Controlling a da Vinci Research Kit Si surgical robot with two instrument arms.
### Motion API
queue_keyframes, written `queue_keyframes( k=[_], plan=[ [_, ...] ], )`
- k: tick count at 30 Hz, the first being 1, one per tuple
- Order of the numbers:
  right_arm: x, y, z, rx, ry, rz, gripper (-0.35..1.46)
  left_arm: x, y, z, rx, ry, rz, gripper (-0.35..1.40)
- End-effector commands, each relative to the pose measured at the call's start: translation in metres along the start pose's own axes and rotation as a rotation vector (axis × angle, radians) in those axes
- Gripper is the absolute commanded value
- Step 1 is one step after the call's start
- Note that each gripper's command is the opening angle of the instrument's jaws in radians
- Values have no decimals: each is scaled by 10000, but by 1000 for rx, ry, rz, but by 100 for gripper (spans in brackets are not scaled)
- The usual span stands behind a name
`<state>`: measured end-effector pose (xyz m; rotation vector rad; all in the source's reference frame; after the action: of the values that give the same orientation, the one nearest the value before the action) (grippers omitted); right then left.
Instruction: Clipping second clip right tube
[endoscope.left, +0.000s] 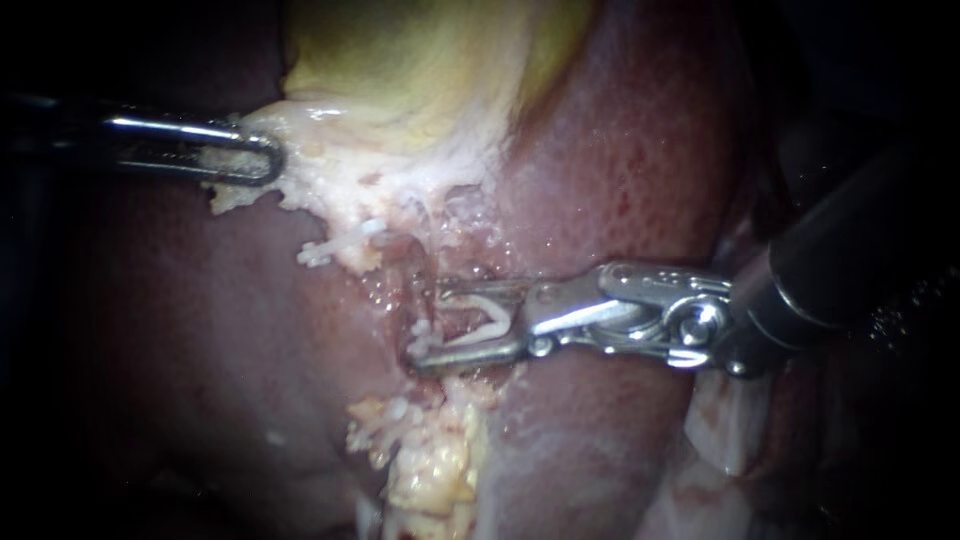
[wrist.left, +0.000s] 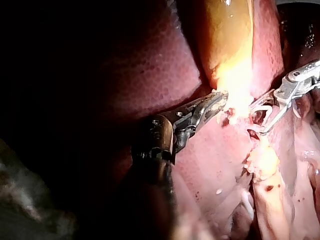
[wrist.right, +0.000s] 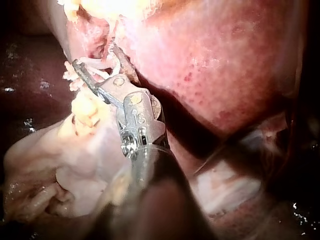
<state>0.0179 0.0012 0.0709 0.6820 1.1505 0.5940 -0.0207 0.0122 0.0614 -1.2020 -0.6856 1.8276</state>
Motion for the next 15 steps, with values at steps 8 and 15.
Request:
queue_keyframes(
  k=[8,15],
  plan=[
    [-2,1,2,16,-7,44,45,-2,0,1,2,1,1,-35],
    [-4,1,8,46,-8,76,45,-2,0,1,0,0,1,-35]
  ],
)
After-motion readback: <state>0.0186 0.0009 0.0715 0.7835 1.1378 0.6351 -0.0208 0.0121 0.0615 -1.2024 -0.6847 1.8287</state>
